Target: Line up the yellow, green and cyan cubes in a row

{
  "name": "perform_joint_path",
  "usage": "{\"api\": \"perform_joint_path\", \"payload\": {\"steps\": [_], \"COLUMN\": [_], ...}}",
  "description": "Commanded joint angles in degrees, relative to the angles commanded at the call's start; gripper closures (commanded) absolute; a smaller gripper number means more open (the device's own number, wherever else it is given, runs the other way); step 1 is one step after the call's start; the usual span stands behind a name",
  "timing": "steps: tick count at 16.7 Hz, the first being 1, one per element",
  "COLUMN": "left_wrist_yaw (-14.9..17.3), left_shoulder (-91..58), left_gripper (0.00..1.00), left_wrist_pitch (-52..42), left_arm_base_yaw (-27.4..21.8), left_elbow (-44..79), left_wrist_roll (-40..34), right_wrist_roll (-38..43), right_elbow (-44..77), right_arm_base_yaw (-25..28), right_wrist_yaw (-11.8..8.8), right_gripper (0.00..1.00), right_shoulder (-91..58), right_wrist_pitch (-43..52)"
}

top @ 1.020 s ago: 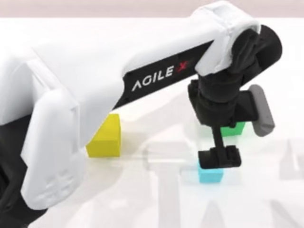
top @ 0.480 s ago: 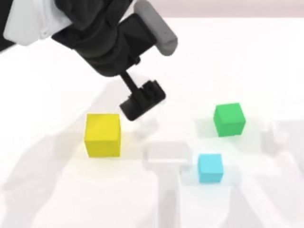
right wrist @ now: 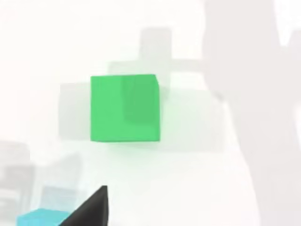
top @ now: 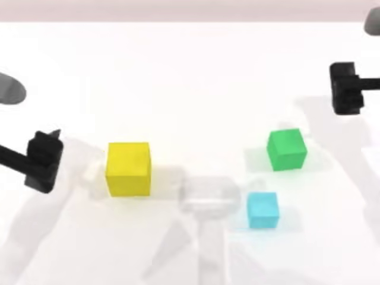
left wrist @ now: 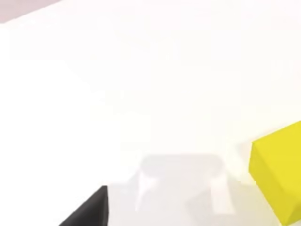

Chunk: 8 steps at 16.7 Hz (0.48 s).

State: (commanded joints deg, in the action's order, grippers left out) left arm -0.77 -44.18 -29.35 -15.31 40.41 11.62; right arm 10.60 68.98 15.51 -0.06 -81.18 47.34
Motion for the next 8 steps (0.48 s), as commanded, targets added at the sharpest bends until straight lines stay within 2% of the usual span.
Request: {"api": "perform_joint_path", "payload": {"steps": [4, 8], "left_wrist_yaw": [0.1, 0.5], "left_shoulder": [20.7, 35.8], "left_gripper": [0.00, 0.00], "left_wrist_pitch": [12.8, 23.3], "left_arm_base_yaw": [7.9, 13.6], "left_elbow": [-19.9, -33.6], "left_wrist_roll": [-5.3, -9.4], "right_wrist_roll": [2.6, 4.4], "right_elbow": [17.7, 30.5], "right_arm_base_yaw": [3.9, 6.6], "right_wrist_yaw": [-0.1, 0.0], "right_gripper": [0.00, 0.00], "right_shoulder": [-21.4, -36.5], "right_wrist_pitch": [11.7, 19.7]}}
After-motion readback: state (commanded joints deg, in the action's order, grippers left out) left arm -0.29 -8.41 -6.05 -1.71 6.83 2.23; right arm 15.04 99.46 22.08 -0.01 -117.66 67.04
